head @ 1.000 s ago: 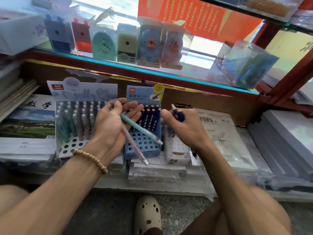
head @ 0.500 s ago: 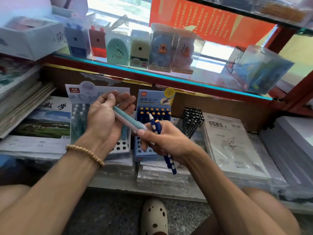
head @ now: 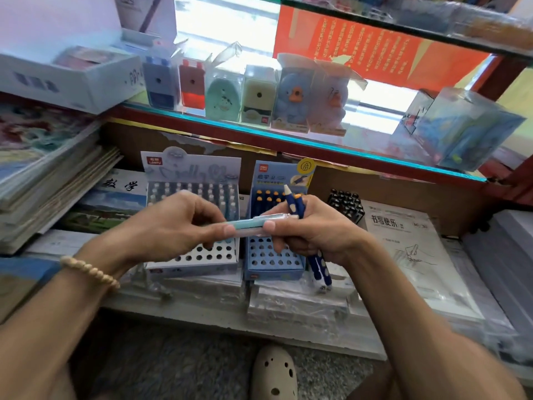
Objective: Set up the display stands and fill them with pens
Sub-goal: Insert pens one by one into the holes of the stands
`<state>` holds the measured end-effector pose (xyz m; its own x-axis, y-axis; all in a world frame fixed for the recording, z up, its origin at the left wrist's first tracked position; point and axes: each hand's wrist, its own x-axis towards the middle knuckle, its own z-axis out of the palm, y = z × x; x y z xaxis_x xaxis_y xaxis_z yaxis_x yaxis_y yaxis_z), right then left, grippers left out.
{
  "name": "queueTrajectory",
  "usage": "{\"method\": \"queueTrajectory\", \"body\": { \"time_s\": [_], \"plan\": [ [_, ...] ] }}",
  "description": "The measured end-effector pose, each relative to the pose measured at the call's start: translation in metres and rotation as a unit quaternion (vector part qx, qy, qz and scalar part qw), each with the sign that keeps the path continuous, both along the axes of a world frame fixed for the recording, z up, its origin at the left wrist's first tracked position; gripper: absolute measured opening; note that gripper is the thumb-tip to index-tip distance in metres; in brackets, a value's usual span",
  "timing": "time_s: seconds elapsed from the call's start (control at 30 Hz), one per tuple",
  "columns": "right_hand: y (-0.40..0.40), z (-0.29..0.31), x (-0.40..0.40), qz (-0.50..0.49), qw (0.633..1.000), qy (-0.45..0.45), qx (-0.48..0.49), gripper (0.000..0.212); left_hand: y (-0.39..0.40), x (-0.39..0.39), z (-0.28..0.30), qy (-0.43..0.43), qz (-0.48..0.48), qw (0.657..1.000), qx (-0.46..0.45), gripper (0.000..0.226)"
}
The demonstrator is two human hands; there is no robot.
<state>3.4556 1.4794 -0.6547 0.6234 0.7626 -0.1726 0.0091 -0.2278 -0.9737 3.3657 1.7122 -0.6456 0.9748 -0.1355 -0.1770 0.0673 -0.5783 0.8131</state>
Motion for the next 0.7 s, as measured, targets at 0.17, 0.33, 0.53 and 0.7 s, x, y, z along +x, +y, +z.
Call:
{"method": "queueTrajectory", "body": {
  "time_s": [0.17,0.33,0.53,0.7],
  "plan": [
    [0.027,-0.005,-0.01,-0.14,0.989,-0.012,0.048,0.031,0.012,-0.006,-0.006,-0.029,0.04,0.999,0.021,0.023],
    [0.059,-0.003,-0.017,-0.226,0.959,-0.17,0.002,0.033,0.027,-0.015,-0.004,-0.153,0.115,0.972,0.134,0.016],
    [0.09,0.008,-0.022,-0.196,0.979,-0.063,0.017,0.034,0.046,-0.036,0.003,-0.253,0.197,0.928,0.191,0.011],
    [0.108,0.018,-0.028,-0.229,0.964,0.077,0.11,0.014,0.066,-0.05,0.005,-0.157,0.256,0.923,0.24,0.012]
  ]
}}
